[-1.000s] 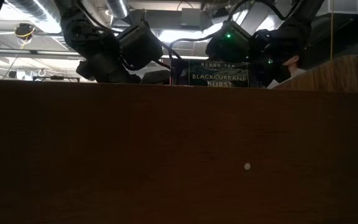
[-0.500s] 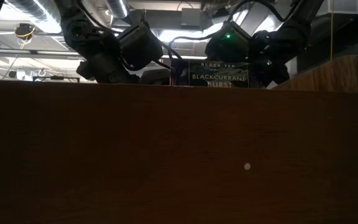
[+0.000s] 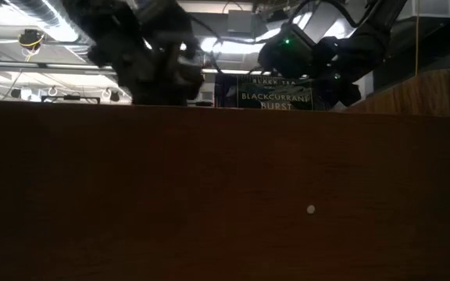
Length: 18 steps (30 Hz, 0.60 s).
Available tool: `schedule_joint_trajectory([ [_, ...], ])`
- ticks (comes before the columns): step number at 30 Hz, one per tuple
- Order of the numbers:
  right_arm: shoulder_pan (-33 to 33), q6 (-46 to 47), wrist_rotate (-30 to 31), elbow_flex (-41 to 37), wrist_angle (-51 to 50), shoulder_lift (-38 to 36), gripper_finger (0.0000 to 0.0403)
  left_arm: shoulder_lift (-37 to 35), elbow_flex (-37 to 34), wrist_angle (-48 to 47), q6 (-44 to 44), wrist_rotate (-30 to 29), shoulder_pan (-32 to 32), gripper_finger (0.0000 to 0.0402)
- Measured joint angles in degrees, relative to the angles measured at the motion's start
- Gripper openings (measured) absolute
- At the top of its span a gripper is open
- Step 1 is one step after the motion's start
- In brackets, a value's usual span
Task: Pick & Place Tea
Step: Put the orange tea bag into the middle section of the wooden organizer
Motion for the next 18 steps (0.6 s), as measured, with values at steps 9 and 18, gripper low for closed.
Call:
schedule_joint_trajectory([
  [9,-0.2,-9.8,-10.4,2.1,1.6,-2.1,0.0002,-14.4,0.0,-8.5,5.4,-0.3,0.0,0.0003],
  [18,-0.2,-26.5,-13.4,13.5,-13.1,-4.4,0.0002,-21.2,0.1,-10.7,5.7,-0.3,0.5,0.0007],
])
